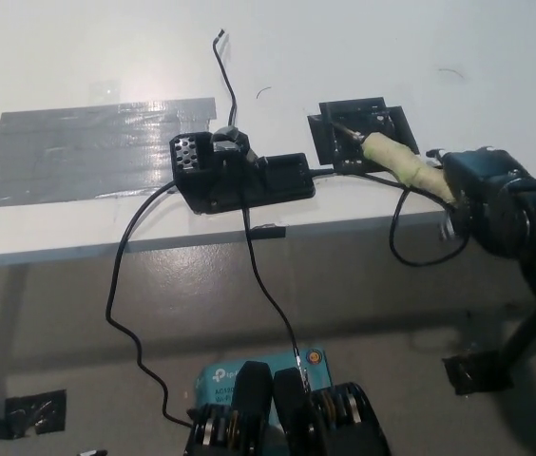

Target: The robot uses its right hand to grab the soldering gun kept on the middle of the table and pulls it out of its base and keep it on the right side of the base

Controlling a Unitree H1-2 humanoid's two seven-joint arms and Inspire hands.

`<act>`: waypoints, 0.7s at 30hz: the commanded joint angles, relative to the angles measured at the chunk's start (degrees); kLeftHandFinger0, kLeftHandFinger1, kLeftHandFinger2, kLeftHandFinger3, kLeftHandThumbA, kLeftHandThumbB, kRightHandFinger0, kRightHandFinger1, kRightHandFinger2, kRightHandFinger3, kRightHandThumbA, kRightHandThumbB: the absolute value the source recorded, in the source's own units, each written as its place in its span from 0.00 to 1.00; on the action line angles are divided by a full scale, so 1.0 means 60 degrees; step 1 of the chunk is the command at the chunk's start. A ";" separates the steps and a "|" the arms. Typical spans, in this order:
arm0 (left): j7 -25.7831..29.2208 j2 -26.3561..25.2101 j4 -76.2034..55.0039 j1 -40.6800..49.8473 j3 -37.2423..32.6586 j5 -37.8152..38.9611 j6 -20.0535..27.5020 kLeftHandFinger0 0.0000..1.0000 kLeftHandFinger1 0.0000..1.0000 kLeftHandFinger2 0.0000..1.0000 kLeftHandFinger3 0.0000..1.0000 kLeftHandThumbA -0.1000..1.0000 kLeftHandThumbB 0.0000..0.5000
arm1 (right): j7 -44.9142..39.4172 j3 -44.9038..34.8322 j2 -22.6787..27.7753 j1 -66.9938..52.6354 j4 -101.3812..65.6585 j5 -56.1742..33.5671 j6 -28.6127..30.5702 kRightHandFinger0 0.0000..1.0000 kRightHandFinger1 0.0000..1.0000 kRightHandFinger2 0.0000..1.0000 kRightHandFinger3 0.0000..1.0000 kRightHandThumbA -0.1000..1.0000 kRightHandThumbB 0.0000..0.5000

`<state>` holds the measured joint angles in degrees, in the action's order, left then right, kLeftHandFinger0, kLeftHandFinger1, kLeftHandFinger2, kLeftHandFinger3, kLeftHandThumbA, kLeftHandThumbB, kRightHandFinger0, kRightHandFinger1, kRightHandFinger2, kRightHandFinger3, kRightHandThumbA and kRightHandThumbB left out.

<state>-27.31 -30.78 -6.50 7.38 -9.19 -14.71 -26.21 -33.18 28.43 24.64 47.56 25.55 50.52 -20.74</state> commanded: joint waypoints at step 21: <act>-0.0228 -0.0046 -0.0127 0.0093 0.0205 -0.0115 -0.0121 1.00 1.00 1.00 1.00 0.59 0.28 | -0.1258 -0.3782 0.2013 -0.1331 -0.5845 -0.2562 -0.1024 1.00 1.00 1.00 1.00 1.00 1.00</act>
<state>-27.32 -30.24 -6.50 7.98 -8.49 -15.07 -26.20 -41.11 15.16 32.98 44.05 3.07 44.71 -24.95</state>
